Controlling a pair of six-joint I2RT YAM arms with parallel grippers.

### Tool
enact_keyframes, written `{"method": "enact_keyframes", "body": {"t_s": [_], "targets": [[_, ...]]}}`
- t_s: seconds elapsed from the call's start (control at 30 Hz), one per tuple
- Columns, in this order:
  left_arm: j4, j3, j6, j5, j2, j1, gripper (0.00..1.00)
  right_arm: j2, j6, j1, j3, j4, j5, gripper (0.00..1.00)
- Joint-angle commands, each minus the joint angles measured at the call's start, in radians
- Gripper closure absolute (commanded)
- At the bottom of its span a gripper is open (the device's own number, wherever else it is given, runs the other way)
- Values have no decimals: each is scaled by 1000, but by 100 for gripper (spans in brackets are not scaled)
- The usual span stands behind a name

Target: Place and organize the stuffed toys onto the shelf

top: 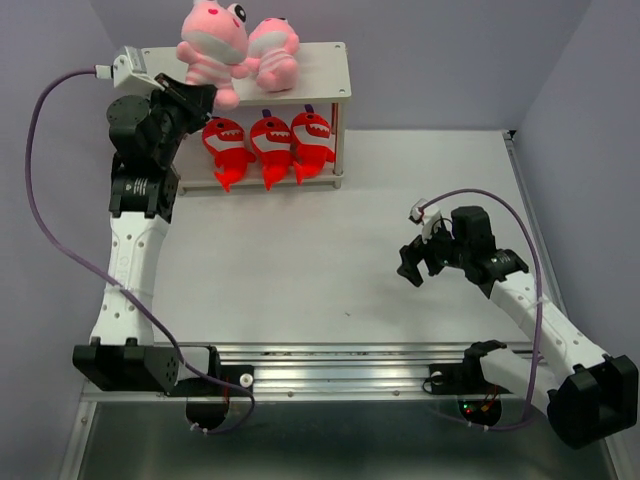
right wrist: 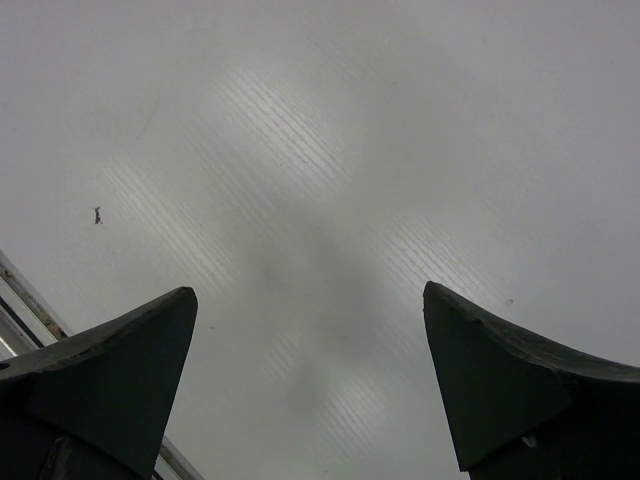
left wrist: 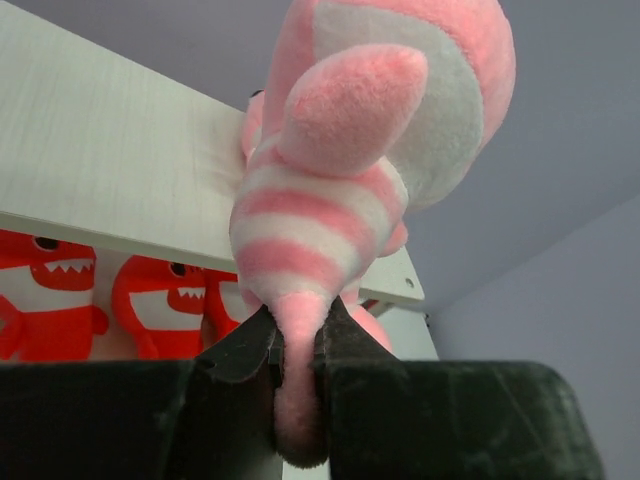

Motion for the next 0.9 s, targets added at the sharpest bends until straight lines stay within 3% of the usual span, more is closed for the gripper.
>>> {"method": "enact_keyframes", "body": {"t_s": [0.0,0.2,0.63,0.87], "targets": [[86,110,-68,17,88,45,100,-27,1,-6,-14,57,0,0],[67,201,-96,22,203,82,100,-27,-8,-6,-18,56,9,0],[107,230,-259,75,335,133,100,-29,-22,-6,-21,57,30,0],[133,228,-335,104,362,135,94,-29,-25,-6,-23,57,35,0]]}}
